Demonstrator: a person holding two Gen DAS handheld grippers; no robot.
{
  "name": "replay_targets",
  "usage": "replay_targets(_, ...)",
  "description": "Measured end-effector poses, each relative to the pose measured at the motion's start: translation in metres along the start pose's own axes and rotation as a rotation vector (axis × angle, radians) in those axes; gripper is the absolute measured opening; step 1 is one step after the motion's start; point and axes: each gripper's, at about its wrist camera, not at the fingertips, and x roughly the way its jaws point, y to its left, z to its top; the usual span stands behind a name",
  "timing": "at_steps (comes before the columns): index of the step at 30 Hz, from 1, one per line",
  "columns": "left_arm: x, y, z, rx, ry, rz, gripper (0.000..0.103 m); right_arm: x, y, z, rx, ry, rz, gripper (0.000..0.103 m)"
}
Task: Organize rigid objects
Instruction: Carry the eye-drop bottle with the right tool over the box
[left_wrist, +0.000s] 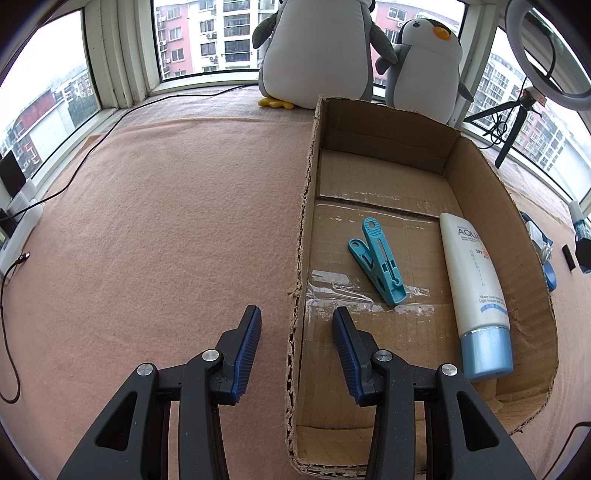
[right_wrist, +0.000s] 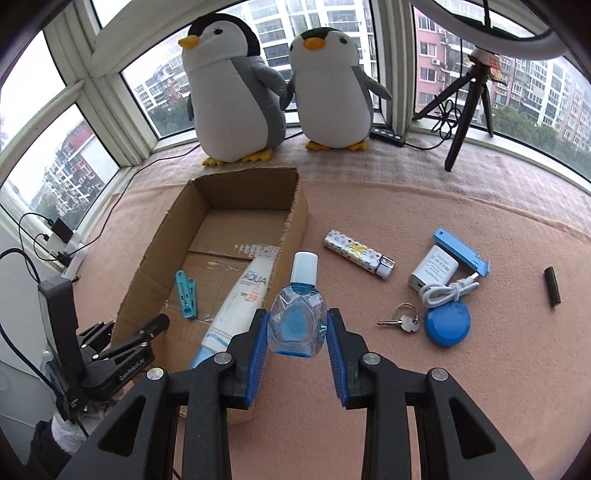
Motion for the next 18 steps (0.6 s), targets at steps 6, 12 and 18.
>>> replay_targets(6,0.0,0.0,0.0,0.0,0.0,0.0,0.044,0.009,0.035,0.011,-0.057,-0.003,0.039,0.028)
replay_targets(12,0.0,0.001,-0.001,0.0,0.0,-0.001,0.044,0.023,0.059,0.015,-0.092,0.013,0.064,0.028)
replay_targets(18,0.0,0.0,0.0,-0.001,0.0,-0.001,0.044,0.04,0.071,0.012,-0.103,0.046,0.076,0.028)
